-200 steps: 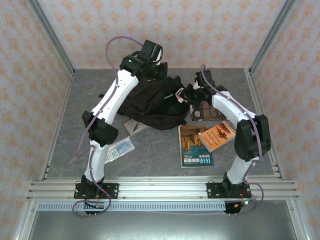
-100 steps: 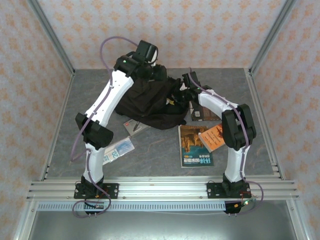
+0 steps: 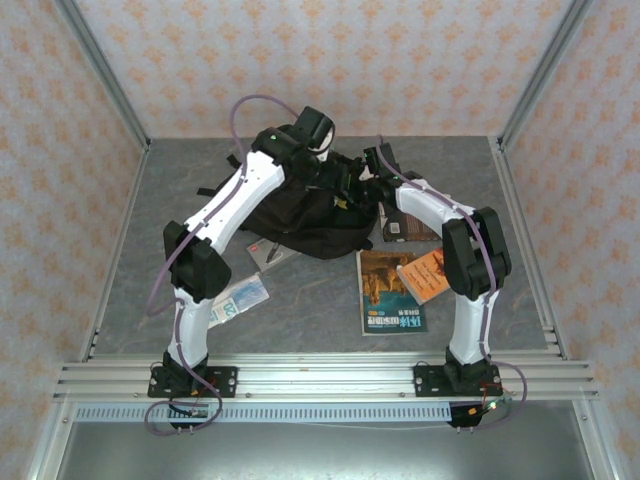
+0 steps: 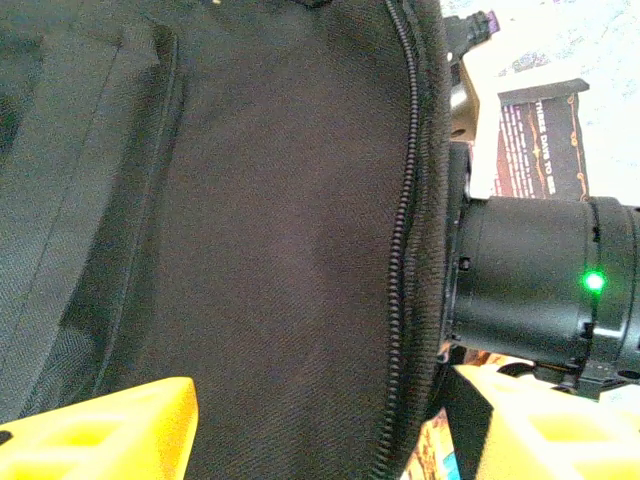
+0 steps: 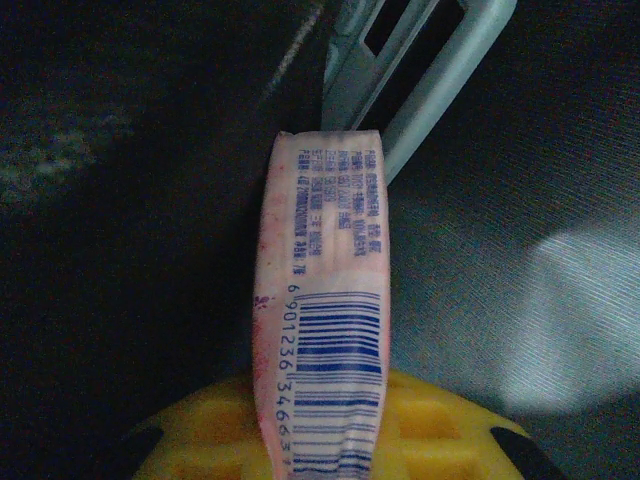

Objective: Pack the student bag

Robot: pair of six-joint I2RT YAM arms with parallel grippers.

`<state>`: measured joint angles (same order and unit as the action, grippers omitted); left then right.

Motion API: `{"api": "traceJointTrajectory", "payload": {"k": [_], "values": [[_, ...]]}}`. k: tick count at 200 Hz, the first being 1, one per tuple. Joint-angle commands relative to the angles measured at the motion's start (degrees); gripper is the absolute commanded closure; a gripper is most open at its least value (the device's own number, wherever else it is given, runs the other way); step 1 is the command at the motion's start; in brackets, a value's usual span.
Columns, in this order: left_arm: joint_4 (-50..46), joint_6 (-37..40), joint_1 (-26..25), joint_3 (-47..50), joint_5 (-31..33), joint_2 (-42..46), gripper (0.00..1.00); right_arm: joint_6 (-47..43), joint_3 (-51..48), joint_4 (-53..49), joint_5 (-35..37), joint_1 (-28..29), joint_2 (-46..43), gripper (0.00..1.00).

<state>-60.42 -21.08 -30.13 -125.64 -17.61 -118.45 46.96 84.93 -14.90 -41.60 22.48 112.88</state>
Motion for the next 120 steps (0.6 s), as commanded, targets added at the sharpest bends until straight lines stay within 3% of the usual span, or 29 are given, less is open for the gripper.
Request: {"api": "traceJointTrajectory", "payload": {"k": [1,49,87,120], "values": [[3.3,1.6,0.3,3.8,-0.1,5.8,0.32,0.1,1.6,2.2,-0.6,0.5,0.3,0.85],[3.9,2.2,0.2,6.5,0.3,4.7,0.39,0.1,1.8,2.4,-0.7,0.5,0.3,0.85],[1.7,2.4,0.4,0.3,-0.4,-0.5,0.51,0.3,2.1,2.9,-1.2,0.9,0.4,0.85],[1.8,2.6,0.4,-2.8,-0.8,-2.5,0.55,0.4,3.1,2.5,-1.4,1.3,0.9,0.86]]}}
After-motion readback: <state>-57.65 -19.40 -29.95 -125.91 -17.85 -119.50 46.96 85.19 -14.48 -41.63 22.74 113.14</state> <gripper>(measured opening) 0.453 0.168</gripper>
